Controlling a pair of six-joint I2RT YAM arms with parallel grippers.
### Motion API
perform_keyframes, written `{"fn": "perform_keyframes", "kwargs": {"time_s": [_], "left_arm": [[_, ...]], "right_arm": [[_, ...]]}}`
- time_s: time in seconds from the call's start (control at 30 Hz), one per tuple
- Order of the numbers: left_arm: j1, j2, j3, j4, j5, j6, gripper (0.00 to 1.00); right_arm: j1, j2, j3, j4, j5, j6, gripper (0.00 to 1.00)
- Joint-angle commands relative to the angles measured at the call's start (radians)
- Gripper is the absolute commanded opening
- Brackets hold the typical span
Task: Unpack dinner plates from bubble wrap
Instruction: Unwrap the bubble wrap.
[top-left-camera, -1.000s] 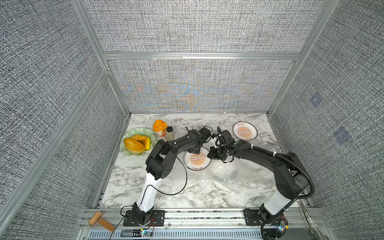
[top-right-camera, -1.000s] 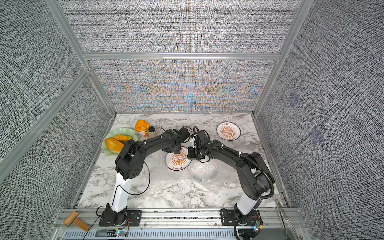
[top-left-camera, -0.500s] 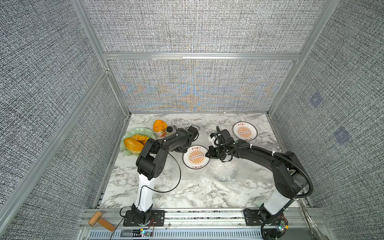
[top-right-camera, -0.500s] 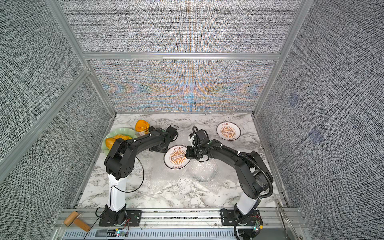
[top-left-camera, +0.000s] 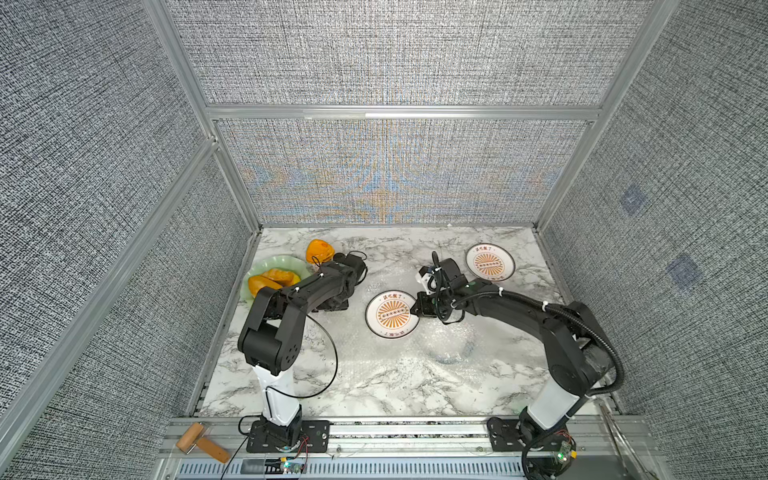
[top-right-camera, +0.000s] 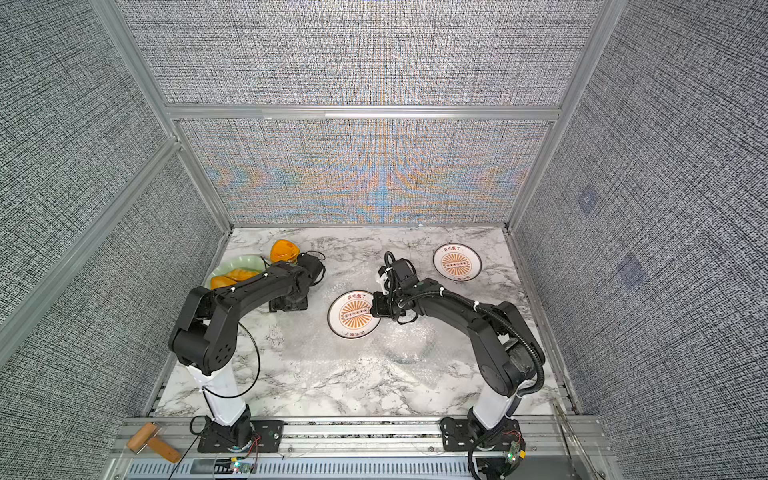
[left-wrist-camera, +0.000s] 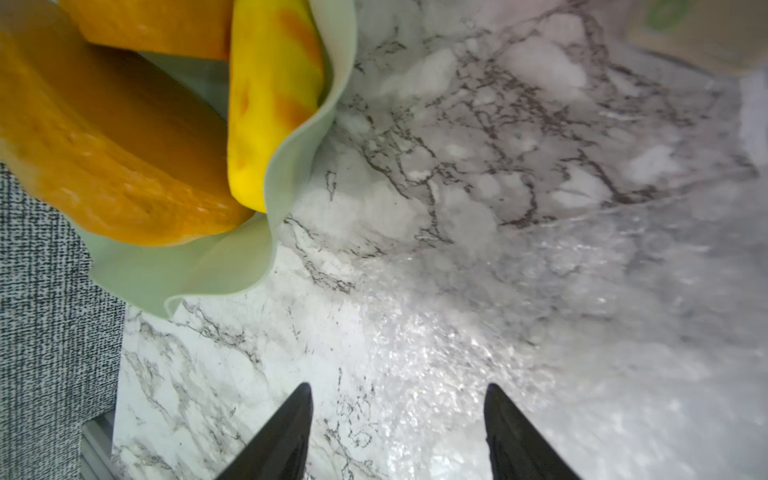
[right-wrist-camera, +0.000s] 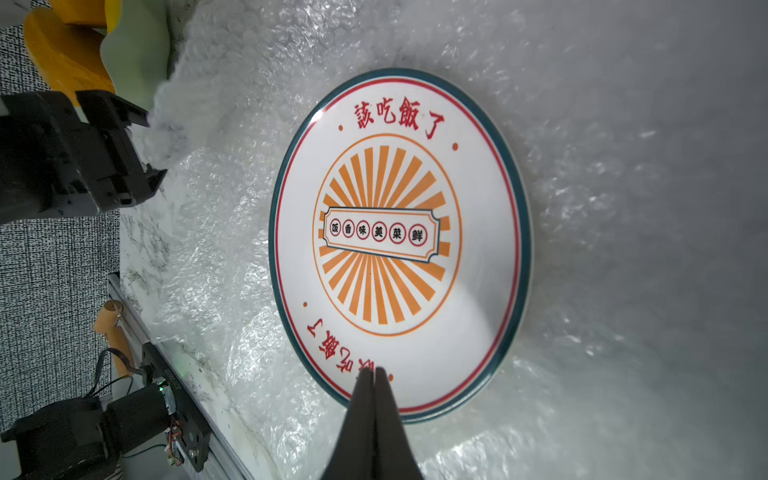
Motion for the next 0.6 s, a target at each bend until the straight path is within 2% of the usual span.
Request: {"fn": "perform_keyframes", "kwargs": {"time_s": [0.0,0.27,0.33,0.37,0.43,0.5,0.53,0.57], "left_arm": [[0.032,-0.034,0.005,0.014,0.042,0.009,0.66],[0.072,-0.229,0.052,-0.02,0.114,0.053,0.66],[0.072,-0.276,0.063,-0.017,0.18,0.091,0.66],[0.069,-0.3,0.056,0.009,0.266,0.119,0.66],[0.025,-0.338,0.017,0.083,0.398,0.159,0.64],[-0.1,-0.352,-0.037,0.169,0.43,0.223,0.62],[-0.141,-0.34,-0.05,0.188,0.455,0.217,0.6],[-0.162,-0.32,-0.061,0.197,0.512,0.174,0.45]], "right_arm": [[-0.001,0.005,0.011,-0.02,0.011,-0.013,0.03],[-0.022,0.007,0.008,-0.044,0.019,-0.029,0.13],[-0.026,0.005,0.007,-0.046,0.02,-0.032,0.15],[-0.027,0.007,0.008,-0.046,0.02,-0.033,0.15],[-0.032,0.01,0.009,-0.043,0.017,-0.033,0.15],[-0.032,0.019,0.018,-0.041,0.011,-0.033,0.14],[-0.032,0.024,0.023,-0.039,0.01,-0.033,0.15],[-0.032,0.03,0.029,-0.04,0.007,-0.033,0.15]]}}
